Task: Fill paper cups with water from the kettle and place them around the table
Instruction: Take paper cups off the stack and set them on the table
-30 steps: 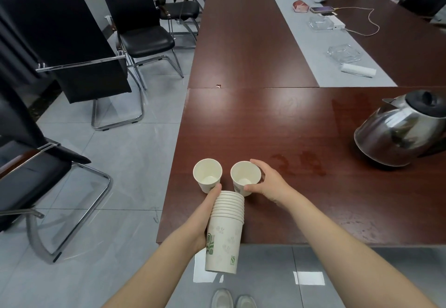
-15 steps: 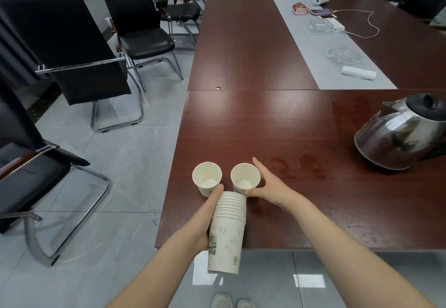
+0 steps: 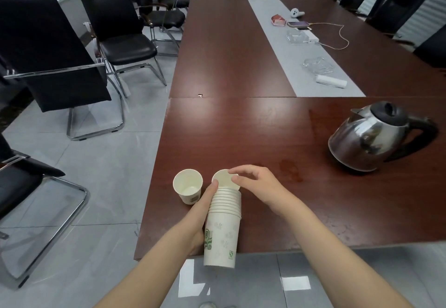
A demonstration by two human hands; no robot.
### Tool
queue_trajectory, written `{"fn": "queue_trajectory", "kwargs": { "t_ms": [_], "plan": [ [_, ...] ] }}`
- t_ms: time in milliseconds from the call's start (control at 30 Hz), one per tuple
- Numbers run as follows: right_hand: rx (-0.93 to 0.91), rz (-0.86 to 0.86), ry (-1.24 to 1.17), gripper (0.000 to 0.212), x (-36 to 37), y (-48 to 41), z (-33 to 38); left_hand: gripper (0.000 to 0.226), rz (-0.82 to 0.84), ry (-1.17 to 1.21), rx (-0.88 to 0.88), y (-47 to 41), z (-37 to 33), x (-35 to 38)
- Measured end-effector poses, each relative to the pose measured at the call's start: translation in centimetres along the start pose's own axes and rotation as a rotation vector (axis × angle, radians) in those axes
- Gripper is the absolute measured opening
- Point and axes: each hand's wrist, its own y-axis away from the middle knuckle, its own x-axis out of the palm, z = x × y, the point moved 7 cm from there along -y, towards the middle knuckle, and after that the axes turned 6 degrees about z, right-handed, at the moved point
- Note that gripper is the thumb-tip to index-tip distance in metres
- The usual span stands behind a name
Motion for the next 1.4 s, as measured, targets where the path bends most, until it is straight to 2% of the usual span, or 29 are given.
{"fn": "queue_trajectory", "kwargs": {
  "t_ms": [267, 400, 533, 667, 833, 1133, 1267, 1367, 1400],
  "plan": [
    [0.076, 0.087, -0.069, 0.013, -0.4, 1.4, -0.3, 0.053, -0.008, -0.066, 0.017, -0.2, -0.9, 2.2],
    [0.068, 0.040, -0.086, 0.012, -1.1, 1.9, -0.1, 0.070, -0.013, -0.136, 0.001, -0.4, -0.8, 2.6],
    [0.082, 0.015, -0.088, 0.012, -1.7, 2.2, -0.4, 0.065, 0.015, -0.208, -0.002, -0.9, -0.4, 2.6],
    [0.088, -0.035, -0.096, 0.021, -2.3, 2.2, -0.7, 0.049, 0.030, -0.191, -0.042, -1.2, 0.0, 3.2],
    [0.091, -0.075, -0.079, 0.021, -2.7, 2.3, -0.7, 0.048, 0.041, -0.132, -0.069, -1.3, 0.1, 3.7],
    [0.106, -0.148, -0.084, 0.023, -3.7, 2.3, -1.1, 0.063, 0.084, -0.057, -0.098, -2.0, 0.3, 5.1],
    [0.117, -0.255, -0.119, 0.020, -5.1, 2.5, -1.4, 0.062, 0.094, -0.099, -0.159, -2.0, 1.1, 5.2],
    [0.188, -0.192, -0.155, 0.010, -5.4, 2.4, -2.2, 0.065, 0.097, -0.132, -0.164, -2.0, 1.4, 5.1],
    [0.251, -0.146, -0.150, 0.018, -5.3, 2.3, -2.8, 0.064, 0.097, -0.142, -0.157, -2.1, 1.4, 5.1]
  ]
}}
